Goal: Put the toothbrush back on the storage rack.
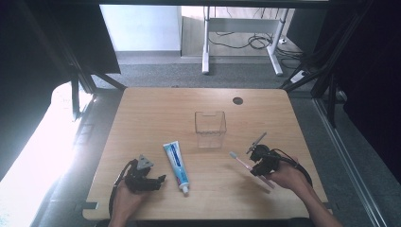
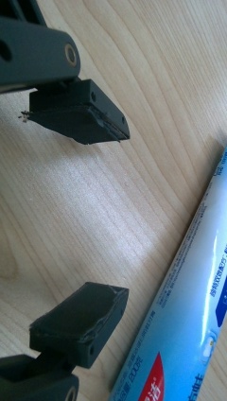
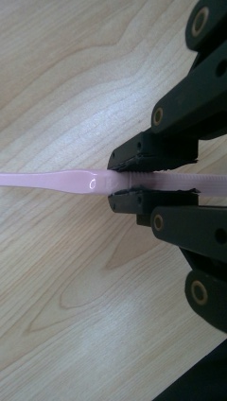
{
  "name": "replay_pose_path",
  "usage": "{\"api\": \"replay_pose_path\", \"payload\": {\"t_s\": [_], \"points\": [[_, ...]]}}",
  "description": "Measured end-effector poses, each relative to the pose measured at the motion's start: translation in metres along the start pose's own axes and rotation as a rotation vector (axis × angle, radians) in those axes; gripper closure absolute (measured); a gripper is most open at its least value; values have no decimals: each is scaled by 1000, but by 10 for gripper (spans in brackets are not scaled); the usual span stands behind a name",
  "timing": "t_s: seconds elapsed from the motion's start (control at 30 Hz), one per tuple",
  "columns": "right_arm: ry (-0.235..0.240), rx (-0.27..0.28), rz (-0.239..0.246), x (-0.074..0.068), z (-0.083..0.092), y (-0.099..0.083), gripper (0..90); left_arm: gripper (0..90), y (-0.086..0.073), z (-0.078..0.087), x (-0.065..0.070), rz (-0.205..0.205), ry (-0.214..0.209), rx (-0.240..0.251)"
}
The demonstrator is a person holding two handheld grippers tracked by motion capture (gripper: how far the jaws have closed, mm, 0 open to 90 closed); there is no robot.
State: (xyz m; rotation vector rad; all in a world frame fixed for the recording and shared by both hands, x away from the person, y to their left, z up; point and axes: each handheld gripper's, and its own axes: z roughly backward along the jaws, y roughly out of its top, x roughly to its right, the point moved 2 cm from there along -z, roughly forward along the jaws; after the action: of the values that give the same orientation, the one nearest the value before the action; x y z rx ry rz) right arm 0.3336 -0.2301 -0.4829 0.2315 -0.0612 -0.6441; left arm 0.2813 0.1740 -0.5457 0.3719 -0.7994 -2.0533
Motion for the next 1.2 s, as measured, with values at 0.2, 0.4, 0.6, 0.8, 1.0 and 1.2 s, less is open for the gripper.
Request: {"api": "replay_pose_path", "payload": {"t_s": [0.2,0.4,0.6,0.8,1.0,1.2], "points": [[1,59,-13,2,8,3,790,210,0,0,0,1,-6,5],[8,125,-19,3,18,7,790,211,0,0,0,-11,-1,-2],[-4,160,-21,4,24,10,790,213,0,0,0,-18,6,-6],[1,207,-29,5,34,18,789,206,0,0,0,1,-10,9],[5,247,-30,6,39,23,789,204,0,0,1,-5,-12,10],[-10,310,-37,10,45,29,789,204,0,0,1,-12,-8,7]]}}
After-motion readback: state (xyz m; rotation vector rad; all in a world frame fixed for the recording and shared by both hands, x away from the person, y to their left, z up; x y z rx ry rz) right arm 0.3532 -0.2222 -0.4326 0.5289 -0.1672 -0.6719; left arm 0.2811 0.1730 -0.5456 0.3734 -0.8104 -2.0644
